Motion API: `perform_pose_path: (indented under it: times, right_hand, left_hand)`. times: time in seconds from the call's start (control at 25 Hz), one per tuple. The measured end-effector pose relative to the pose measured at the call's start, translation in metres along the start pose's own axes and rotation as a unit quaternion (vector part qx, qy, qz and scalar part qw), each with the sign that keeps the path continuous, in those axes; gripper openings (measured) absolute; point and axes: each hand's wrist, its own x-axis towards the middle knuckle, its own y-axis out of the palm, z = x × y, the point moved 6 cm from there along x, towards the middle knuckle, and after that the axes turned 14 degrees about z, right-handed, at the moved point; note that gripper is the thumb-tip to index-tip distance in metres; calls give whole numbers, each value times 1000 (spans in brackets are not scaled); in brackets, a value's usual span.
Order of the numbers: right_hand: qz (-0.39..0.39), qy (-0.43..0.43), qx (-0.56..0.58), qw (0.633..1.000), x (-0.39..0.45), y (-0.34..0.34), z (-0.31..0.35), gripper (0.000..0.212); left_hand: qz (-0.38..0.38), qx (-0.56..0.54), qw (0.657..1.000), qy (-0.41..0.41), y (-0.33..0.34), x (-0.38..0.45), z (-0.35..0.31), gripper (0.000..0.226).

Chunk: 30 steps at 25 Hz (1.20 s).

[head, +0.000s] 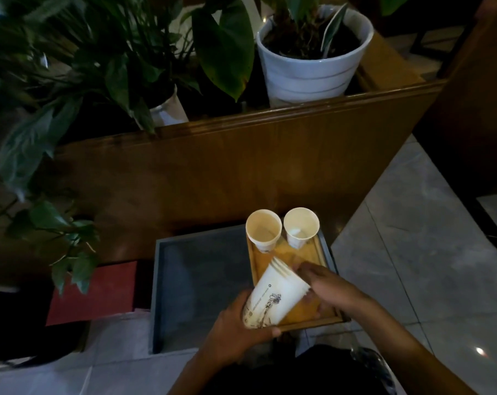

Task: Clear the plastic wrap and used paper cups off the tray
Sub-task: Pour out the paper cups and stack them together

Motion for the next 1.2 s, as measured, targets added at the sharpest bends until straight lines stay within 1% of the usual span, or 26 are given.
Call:
perform_pose_path:
  times: [0.04,0.12,0.2,0.24,0.32,0.4,0.48,0.52,0.56,0.6,0.64,0.68,0.72,0.76,0.84,0.92,0.96,1.0,1.12,1.2]
  right_hand:
    - [-7,-40,2,999,-3,-6,3,48]
    - [36,-98,-17,994,-11,-8,10,62]
    - [77,-99,-88,988,-21,-5,17,69]
    - [81,-96,-125,984,-25,-4,20,70]
    - [70,-101,-168,978,-34,-7,32,70]
    - [49,-117,-190,974,-46,-17,52,67]
    - [3,-141,-238,961,-64,-37,81,70]
    - [-37,-156,-272,949,-73,-50,98,74]
    - [-82,-172,-310,932,-82,-63,115,80]
    - [-126,-182,-345,912,-89,-76,131,86]
    - [-159,-186,-379,893,-94,-85,144,93]
    - [-179,-184,-408,876,-94,-91,154,98]
    - [-189,-177,-433,863,-92,-96,161,102]
    - [-192,-169,-456,852,-88,-98,166,104]
    - [-182,-155,-493,837,-76,-100,170,104]
    - [-168,-145,-518,826,-61,-99,168,102]
    - [-163,-140,-529,821,-54,-98,166,102]
    - [-161,-134,-538,816,-47,-98,163,102]
    - [-150,-127,-546,815,-30,-99,155,101]
    - [-137,-122,-551,814,-19,-99,149,99]
  left_hand:
    - [5,-1,1000,0,2,0,-1,77]
    - [14,11,1000,4,8,0,-1,77]
    - [17,14,1000,7,13,0,0,79]
    - [21,14,1000,9,16,1,-1,80]
    - [33,5,999,17,21,4,-1,85]
    - [44,-28,998,22,22,9,2,92]
    - [22,-25,999,16,12,13,9,85]
    - [0,8,1000,8,2,14,14,79]
    - [-26,60,998,-16,-9,14,24,78]
    - [-50,118,990,-61,-20,14,39,79]
    - [-69,172,975,-122,-31,12,59,82]
    - [-73,219,956,-180,-40,10,79,81]
    - [-66,253,941,-216,-45,7,95,77]
    - [-57,267,933,-234,-47,5,111,73]
    - [-43,250,936,-244,-47,0,138,74]
    - [-18,190,948,-254,-35,-2,159,71]
    - [-6,173,949,-263,-26,-4,166,70]
    - [1,173,945,-276,-17,-7,171,73]
    - [-4,239,927,-290,-12,-11,178,81]
    - [22,243,925,-292,-13,-10,179,81]
